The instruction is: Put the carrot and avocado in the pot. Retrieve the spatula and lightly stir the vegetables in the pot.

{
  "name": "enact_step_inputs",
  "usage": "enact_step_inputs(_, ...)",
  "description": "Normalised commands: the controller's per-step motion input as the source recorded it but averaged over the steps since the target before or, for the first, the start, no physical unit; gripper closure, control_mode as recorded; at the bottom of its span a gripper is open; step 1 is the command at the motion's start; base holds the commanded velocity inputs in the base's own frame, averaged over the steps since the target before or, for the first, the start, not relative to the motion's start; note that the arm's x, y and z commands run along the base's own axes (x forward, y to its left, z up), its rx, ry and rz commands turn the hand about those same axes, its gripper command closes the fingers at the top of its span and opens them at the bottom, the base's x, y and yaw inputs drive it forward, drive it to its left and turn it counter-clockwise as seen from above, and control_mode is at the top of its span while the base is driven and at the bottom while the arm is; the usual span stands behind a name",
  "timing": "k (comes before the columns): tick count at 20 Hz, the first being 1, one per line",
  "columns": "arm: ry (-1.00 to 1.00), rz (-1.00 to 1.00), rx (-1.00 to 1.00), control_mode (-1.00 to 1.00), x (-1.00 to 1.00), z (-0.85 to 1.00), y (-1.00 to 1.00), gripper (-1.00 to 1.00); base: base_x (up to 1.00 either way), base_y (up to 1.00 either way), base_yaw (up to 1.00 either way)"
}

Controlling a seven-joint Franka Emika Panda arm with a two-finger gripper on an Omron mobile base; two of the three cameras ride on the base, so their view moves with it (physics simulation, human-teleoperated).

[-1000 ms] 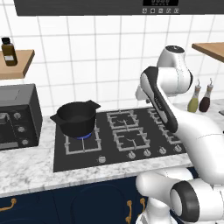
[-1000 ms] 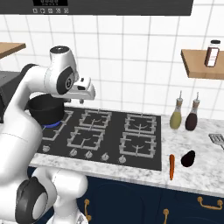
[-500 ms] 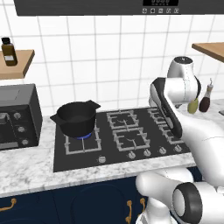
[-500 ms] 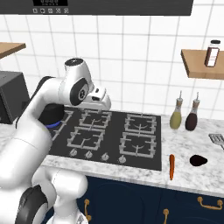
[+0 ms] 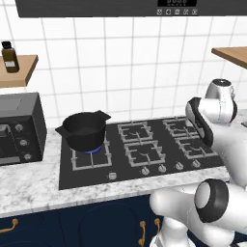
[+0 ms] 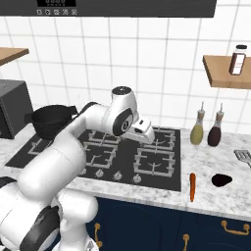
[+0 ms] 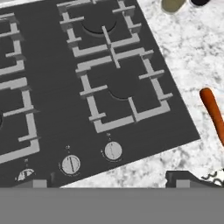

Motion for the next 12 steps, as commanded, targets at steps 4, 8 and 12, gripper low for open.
enact_step_inputs(4,0.13,-0.14,0.0,-1.0,0.49,-0.68,-1.0,-1.0,0.0,0.0,0.0)
enact_step_inputs(8,0.09,-0.08,0.0,-1.0,0.45,-0.64,-1.0,-1.0,0.0,0.0,0.0)
enact_step_inputs(12,0.04,-0.03,0.0,-1.0,0.29,-0.58,-1.0,-1.0,0.0,0.0,0.0)
